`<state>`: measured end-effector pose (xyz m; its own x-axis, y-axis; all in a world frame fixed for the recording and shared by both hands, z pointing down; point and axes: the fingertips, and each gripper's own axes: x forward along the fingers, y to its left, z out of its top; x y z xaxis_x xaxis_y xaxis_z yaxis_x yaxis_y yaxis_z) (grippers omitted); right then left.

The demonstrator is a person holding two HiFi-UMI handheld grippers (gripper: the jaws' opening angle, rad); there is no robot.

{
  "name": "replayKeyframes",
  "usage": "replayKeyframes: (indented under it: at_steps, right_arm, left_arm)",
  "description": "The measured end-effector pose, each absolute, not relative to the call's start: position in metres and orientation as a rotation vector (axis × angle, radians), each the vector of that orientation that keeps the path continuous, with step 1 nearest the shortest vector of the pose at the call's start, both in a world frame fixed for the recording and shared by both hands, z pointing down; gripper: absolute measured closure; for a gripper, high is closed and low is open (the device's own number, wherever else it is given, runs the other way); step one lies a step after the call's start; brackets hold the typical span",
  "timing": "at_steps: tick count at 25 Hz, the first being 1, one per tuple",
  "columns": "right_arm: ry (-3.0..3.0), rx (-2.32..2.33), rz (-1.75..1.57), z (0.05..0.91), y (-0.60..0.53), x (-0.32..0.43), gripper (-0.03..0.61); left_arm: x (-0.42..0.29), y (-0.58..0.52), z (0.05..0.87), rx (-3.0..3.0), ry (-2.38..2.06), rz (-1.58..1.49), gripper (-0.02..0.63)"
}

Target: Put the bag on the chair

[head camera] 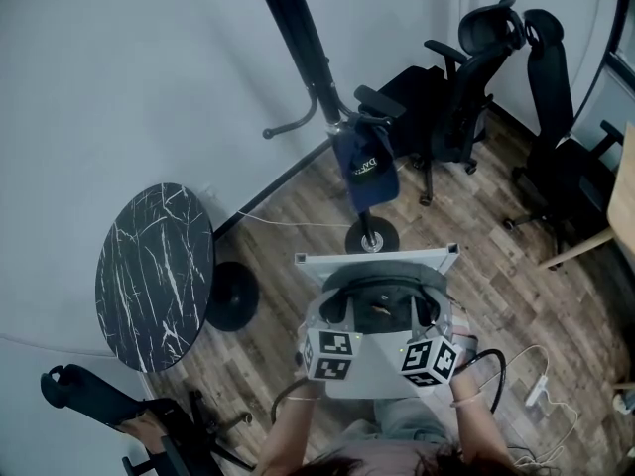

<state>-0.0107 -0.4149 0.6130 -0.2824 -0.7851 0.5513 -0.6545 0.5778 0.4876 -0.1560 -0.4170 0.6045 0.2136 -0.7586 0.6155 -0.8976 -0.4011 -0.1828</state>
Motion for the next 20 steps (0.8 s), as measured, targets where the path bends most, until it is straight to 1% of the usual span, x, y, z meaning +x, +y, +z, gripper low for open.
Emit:
replayKeyframes:
  at_steps: [4, 7, 12, 14, 15, 16, 18, 20]
  right_arm:
    - [-2.043, 1.167, -0.186, 0.614, -0.419, -0.013, 0.511]
    - [-2.071, 1.177, -0.150, 0.615, -0.420, -0.016, 0.475]
    - [-2.085, 1.187, -0.125, 0.615, -0.421, -0.018, 0.448]
    - [-2.095, 1.193, -0.116, 0.613, -0.420, -0.019, 0.432]
    - [-2.100, 1.196, -0.113, 0.612, -0.419, -0.019, 0.428]
    - [-2.105, 1.201, -0.112, 0.611, -0.418, -0.019, 0.419]
    - [-2.110, 1.218, -0.114, 0.607, -0.417, -0.018, 0.405]
    - [-2.118, 1.229, -0.115, 0.604, -0.415, -0.018, 0.403]
  left_arm:
    - [-0.158, -0.421, 0.607, 2.257, -1.580, 0.944, 0.568]
    - [-0.159, -0.422, 0.610, 2.255, -1.577, 0.943, 0.568]
    - [-0.161, -0.422, 0.613, 2.256, -1.576, 0.928, 0.560]
    - [-0.161, -0.422, 0.612, 2.259, -1.570, 0.915, 0.528]
    - [-0.160, -0.421, 0.611, 2.264, -1.561, 0.910, 0.476]
    - [-0.159, -0.420, 0.611, 2.271, -1.552, 0.912, 0.452]
    - [-0.158, -0.416, 0.609, 2.285, -1.539, 0.925, 0.443]
    - [-0.158, -0.412, 0.607, 2.295, -1.534, 0.923, 0.431]
